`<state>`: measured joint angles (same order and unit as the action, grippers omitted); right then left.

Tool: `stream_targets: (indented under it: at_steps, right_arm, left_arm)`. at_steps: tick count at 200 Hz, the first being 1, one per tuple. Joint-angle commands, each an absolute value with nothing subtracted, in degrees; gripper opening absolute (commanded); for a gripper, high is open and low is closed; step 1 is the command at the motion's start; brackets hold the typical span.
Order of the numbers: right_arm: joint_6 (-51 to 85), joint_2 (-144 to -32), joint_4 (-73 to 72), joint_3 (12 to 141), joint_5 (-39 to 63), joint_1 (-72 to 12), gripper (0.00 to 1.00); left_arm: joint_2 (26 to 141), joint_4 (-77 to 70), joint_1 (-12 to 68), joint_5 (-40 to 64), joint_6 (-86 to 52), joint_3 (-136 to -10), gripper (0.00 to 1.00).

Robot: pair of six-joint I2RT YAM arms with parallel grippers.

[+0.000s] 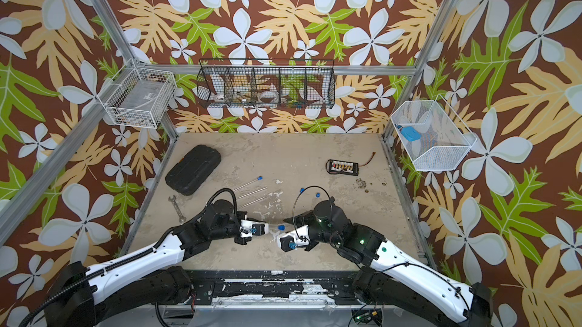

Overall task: Insert stoppers into test tubes
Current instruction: Insert the stopper into the test tube.

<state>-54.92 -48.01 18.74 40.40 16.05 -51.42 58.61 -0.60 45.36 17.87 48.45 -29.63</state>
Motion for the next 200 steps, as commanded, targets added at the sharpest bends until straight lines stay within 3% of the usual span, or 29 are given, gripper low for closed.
stream_targets:
  at_steps: [1, 200]
  right_arm:
    - [-56.7, -48.7, 17.0, 40.7, 15.9, -51.8, 0.43]
    - [-58.4, -51.7, 15.6, 40.6, 14.9, -52.5, 0.25]
  left_arm:
    - [58.9, 0.2, 45.2, 19.3, 48.0, -30.4, 0.00]
    - [59.4, 1.2, 45.2, 20.4, 47.8, -31.0, 0.00]
